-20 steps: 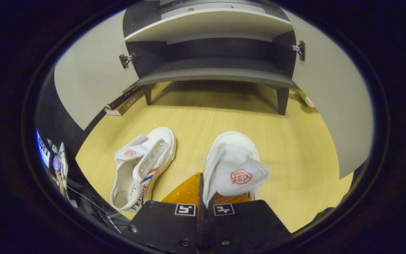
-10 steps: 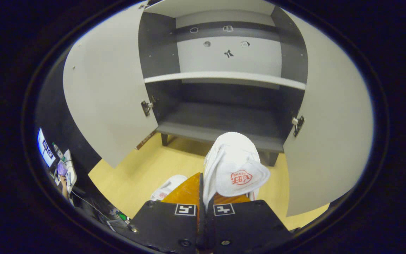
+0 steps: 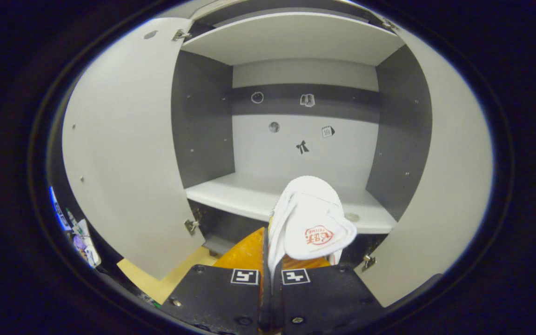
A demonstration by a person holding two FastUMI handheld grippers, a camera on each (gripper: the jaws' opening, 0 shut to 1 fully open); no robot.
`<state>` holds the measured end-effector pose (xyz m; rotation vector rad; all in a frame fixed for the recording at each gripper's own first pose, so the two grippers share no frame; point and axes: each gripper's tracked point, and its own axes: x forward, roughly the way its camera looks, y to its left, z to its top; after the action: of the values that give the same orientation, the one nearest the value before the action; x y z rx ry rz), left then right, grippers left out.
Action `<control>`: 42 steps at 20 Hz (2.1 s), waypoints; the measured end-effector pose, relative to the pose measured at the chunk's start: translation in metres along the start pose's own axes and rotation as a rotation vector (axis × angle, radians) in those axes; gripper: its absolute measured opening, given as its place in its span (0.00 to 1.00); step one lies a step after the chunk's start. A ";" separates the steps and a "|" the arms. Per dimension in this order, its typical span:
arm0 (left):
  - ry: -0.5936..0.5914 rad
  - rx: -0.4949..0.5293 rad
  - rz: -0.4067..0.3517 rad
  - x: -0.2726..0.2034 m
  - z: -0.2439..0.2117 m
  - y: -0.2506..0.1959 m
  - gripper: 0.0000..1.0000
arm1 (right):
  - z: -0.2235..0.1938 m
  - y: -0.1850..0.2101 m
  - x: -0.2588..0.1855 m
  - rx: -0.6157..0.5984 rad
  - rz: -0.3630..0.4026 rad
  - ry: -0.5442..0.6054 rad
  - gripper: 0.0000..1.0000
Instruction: Grab one shoe with the right hand and put it into the shoe cabinet, grab the other shoe with the left hand and put it into the shoe cabinet; then close the right door with the right hand and the left door with the left hand.
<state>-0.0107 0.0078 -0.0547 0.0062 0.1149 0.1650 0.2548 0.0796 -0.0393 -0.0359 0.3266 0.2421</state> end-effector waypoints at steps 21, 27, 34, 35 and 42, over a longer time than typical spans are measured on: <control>0.034 0.011 0.086 0.024 0.000 0.040 0.96 | 0.035 -0.063 0.184 0.044 -0.177 0.291 0.07; 0.039 0.018 0.097 0.019 -0.005 0.043 0.96 | 0.026 -0.059 0.190 0.071 -0.157 0.361 0.14; 0.023 0.022 0.097 0.011 0.000 0.048 0.96 | 0.071 -0.055 0.147 0.151 -0.159 0.142 0.50; 0.020 0.021 0.098 0.010 0.000 0.050 0.96 | 0.087 -0.057 0.134 0.137 -0.165 0.077 0.53; 0.005 0.022 0.068 0.008 -0.004 0.053 0.96 | 0.144 -0.036 0.014 0.063 -0.165 -0.251 1.00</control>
<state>-0.0120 0.0614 -0.0582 0.0319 0.1218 0.2318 0.3218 0.0584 0.0926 0.0300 0.0805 0.0711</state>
